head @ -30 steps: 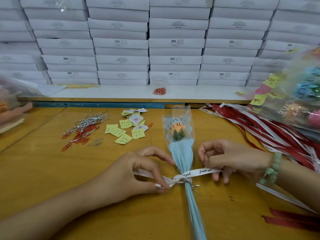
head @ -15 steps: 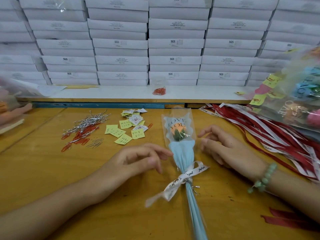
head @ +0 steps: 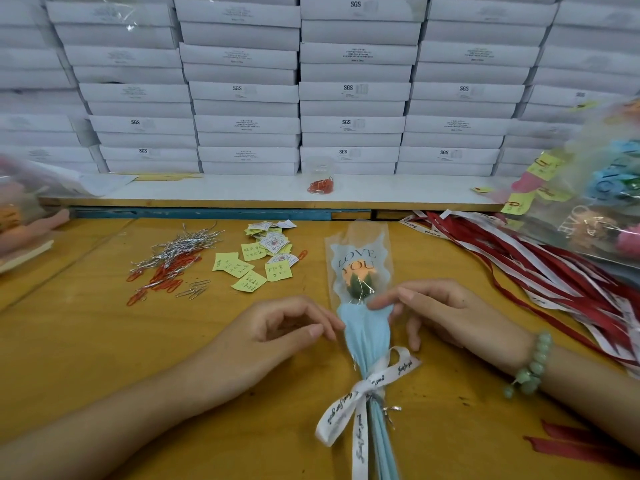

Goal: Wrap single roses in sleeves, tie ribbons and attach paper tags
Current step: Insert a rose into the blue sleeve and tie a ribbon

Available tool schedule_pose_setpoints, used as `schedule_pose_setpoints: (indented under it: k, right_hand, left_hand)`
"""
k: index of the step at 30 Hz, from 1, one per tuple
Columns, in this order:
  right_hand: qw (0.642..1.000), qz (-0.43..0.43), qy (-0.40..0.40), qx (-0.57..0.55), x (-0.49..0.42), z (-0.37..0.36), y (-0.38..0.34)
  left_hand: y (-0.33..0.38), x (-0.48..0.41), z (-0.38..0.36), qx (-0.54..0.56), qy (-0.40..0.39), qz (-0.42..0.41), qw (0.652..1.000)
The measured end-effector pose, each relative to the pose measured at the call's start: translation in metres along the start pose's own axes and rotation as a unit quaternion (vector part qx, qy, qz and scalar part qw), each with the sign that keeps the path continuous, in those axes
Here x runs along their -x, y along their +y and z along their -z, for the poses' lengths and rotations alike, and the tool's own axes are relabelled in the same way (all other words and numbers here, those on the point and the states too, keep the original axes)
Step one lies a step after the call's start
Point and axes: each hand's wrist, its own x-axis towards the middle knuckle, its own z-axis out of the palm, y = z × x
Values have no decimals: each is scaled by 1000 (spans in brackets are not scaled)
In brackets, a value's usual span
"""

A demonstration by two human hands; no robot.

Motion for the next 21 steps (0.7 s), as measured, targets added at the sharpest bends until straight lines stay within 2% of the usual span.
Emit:
schedule_pose_setpoints:
  k: [3,5,8,10,14,16,21]
  right_hand:
    - [997,-12,-55,-46,1,0,-3]
    - [992,-25,-112,-54,2,2,-5]
    - [971,-47,-216,-87,2,5,-7]
    - [952,-48,-282,-110,2,6,-8]
    - [917,-40,-373,-137,2,5,-9]
    - [902,-39,-406,-145,3,2,-9]
    - [863,-46,-475,-164,6,-6,-11]
  left_hand:
    - [-1,-1,0,1,48,-14,999]
    - [-4,-2,2,-10,113,-20,993]
    - [-13,-7,14,-90,210,-31,973]
    - [-20,-11,29,-164,240,-17,957]
    - [-37,-15,61,-317,209,36,924]
    - [-41,-14,68,-339,184,57,921]
    - [-38,-17,66,-409,167,19,897]
